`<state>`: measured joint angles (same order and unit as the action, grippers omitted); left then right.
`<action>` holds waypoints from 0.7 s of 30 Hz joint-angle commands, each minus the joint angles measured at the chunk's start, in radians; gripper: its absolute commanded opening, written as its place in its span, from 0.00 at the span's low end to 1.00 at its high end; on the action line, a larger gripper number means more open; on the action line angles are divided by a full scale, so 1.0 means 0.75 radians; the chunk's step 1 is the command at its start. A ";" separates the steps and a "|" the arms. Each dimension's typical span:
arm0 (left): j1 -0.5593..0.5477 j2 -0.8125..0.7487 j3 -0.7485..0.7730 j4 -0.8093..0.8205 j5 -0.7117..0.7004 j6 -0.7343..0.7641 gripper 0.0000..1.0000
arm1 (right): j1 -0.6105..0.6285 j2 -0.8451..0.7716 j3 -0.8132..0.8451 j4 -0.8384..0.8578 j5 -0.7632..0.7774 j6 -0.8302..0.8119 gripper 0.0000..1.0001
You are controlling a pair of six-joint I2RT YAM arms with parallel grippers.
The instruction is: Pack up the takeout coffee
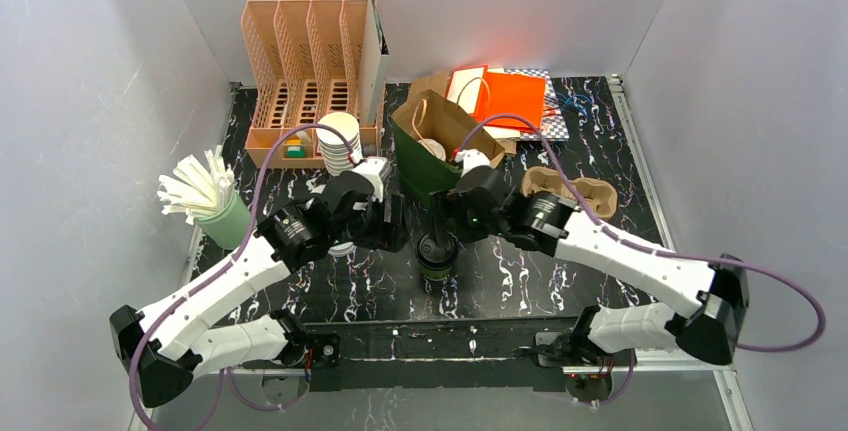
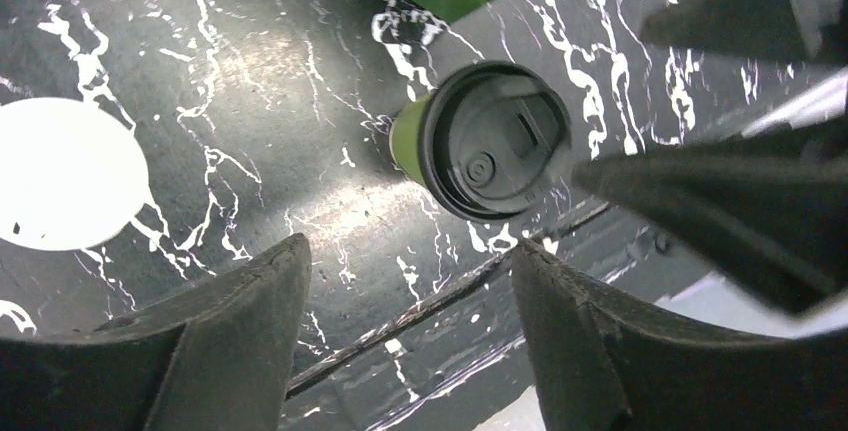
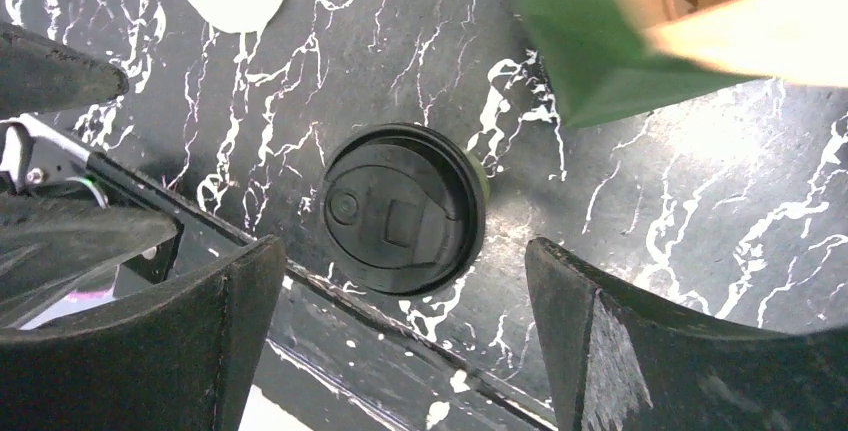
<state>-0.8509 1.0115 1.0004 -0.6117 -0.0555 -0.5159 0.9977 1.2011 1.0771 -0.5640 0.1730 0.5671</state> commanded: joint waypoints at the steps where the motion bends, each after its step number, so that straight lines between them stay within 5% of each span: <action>1: 0.101 0.024 -0.030 0.027 -0.082 -0.221 0.68 | 0.178 0.113 0.169 -0.162 0.354 0.231 0.98; 6: 0.287 0.045 -0.083 0.067 0.125 -0.259 0.66 | 0.248 0.234 0.253 -0.262 0.438 0.453 0.98; 12: 0.330 0.091 -0.135 0.183 0.242 -0.298 0.63 | 0.294 0.358 0.430 -0.563 0.587 0.835 0.98; 16: 0.342 0.125 -0.165 0.239 0.258 -0.321 0.52 | 0.306 0.452 0.536 -0.684 0.567 1.007 0.98; 21: 0.351 0.077 -0.204 0.257 0.209 -0.319 0.50 | 0.324 0.571 0.618 -0.795 0.567 1.097 0.98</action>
<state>-0.5983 1.1076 0.8684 -0.4412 0.1078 -0.7479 1.2270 1.5711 1.4796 -1.0245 0.5564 1.2522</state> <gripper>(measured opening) 0.504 0.983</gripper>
